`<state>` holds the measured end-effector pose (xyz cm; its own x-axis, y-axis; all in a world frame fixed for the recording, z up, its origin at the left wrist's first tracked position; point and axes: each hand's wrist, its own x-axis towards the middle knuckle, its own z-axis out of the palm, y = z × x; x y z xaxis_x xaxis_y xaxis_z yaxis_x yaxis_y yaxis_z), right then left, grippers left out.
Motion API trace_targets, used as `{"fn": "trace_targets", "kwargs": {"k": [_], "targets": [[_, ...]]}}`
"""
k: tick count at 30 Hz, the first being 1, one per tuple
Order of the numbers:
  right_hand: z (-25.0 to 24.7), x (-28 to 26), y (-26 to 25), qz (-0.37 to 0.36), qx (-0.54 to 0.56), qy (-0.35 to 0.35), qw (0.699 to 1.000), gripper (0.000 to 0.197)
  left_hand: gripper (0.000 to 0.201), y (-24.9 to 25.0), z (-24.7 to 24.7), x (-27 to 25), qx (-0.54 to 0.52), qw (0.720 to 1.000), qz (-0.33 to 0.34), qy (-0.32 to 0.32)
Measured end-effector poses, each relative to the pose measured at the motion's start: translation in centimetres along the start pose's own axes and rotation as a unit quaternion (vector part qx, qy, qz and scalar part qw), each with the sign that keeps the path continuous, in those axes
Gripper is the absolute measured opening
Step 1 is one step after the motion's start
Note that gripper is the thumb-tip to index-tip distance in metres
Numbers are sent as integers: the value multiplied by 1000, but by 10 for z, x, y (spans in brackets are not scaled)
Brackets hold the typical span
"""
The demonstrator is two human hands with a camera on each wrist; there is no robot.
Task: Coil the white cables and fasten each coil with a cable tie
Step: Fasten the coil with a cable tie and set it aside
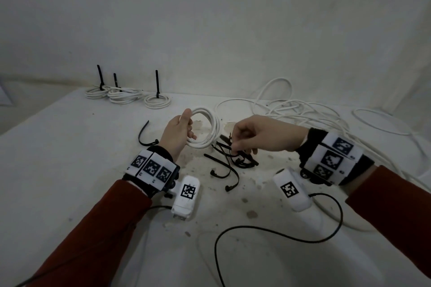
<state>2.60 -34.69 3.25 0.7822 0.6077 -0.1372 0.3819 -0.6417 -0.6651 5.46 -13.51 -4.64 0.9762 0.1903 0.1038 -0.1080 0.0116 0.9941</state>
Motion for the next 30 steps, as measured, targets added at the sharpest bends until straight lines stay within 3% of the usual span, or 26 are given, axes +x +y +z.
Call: {"fn": "trace_targets", "kwargs": {"k": [3, 7, 11, 15, 18, 22, 26, 30], "targets": [[-8, -7, 3, -12, 127, 26, 991, 7, 38, 2, 1, -2, 8, 1000, 4, -1], [-8, -13, 7, -35, 240, 118, 963, 18, 38, 7, 3, -6, 40, 999, 17, -7], [-4, -18, 1, -83, 348, 208, 911, 17, 36, 12, 8, -10, 75, 996, 38, -13], [5, -17, -6, -144, 392, 244, 875, 14, 36, 22, 15, -16, 103, 993, 56, -13], [11, -12, -6, -183, 358, 284, 870, 8, 36, 36, 20, -23, 99, 993, 61, -27], [11, -3, 1, -241, 194, 379, 872, 10, 36, 59, 27, -37, 74, 991, 85, -65], [5, 0, 3, -285, 51, 457, 841, 14, 35, 76, 32, -48, 27, 987, 91, -127], [4, 1, 2, -318, 22, 478, 819, 15, 34, 85, 34, -56, 15, 982, 105, -156]]}}
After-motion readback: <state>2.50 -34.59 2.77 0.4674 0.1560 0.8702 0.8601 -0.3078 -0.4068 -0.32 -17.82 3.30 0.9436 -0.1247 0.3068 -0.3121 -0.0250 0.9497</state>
